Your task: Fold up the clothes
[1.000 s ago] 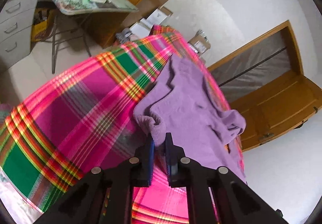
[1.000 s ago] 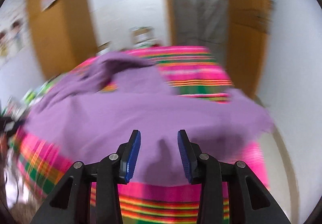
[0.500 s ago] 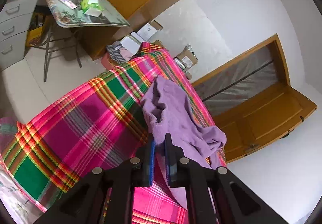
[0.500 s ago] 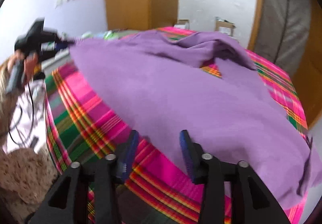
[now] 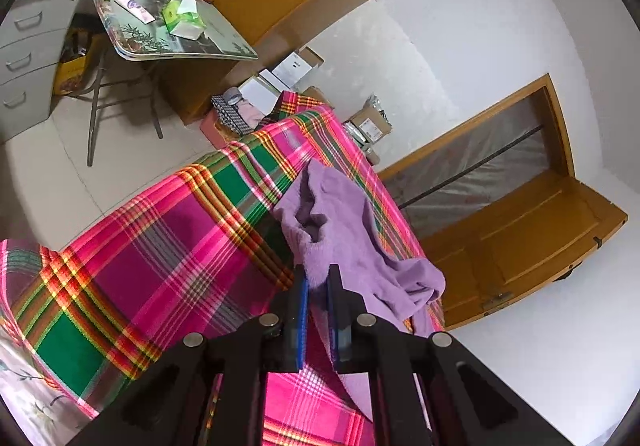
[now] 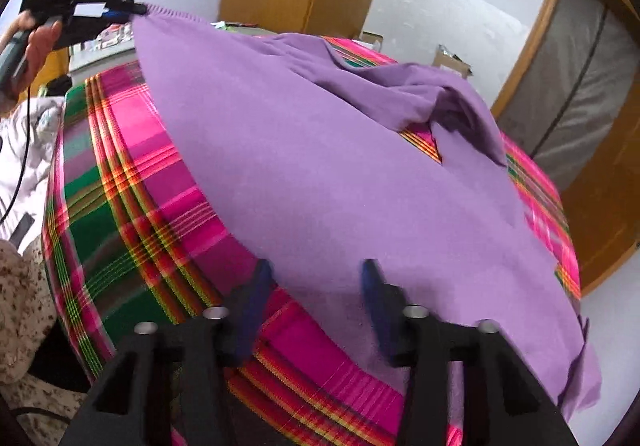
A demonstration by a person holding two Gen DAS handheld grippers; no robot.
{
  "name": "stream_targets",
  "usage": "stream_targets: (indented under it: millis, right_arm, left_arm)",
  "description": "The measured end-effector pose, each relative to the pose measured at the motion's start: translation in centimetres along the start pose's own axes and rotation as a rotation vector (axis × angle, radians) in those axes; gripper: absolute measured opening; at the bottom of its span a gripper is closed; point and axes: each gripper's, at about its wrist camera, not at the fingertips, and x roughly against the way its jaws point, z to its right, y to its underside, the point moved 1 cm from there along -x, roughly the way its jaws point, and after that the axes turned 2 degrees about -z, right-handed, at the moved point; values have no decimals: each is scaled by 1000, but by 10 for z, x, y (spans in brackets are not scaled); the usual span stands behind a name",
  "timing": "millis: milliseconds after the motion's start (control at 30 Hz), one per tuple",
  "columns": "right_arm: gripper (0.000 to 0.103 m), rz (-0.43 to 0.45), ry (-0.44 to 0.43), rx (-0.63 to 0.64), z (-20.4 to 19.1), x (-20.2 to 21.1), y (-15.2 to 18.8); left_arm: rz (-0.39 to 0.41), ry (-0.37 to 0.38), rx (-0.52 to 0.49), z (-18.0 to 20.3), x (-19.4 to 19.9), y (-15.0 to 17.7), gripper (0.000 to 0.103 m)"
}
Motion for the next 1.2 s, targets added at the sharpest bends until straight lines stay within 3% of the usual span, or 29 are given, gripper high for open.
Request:
stream_targets:
  millis: [100, 233, 533, 867, 1067, 1200]
  right_arm:
    - [6, -6, 22, 7, -2, -1, -1]
    - [4, 24, 34, -26, 2, 7, -4]
    - [4, 41, -24, -32, 0, 34, -3]
    - [4, -54, -100, -19, -1, 15, 8]
    - [8, -88, -170, -21, 8, 24, -2]
    - [18, -86, -235, -51, 23, 31, -12]
  left_arm:
    - [-7, -5, 15, -6, 0, 2, 8]
    - [-14, -20, 22, -14, 2, 7, 8]
    - [-25, -73, -2, -25, 15, 17, 8]
    - [-78, -151, 30, -48, 7, 27, 9]
    - [-119, -193, -49, -37, 9, 21, 10]
    - [-134, -213, -83, -35, 14, 17, 11]
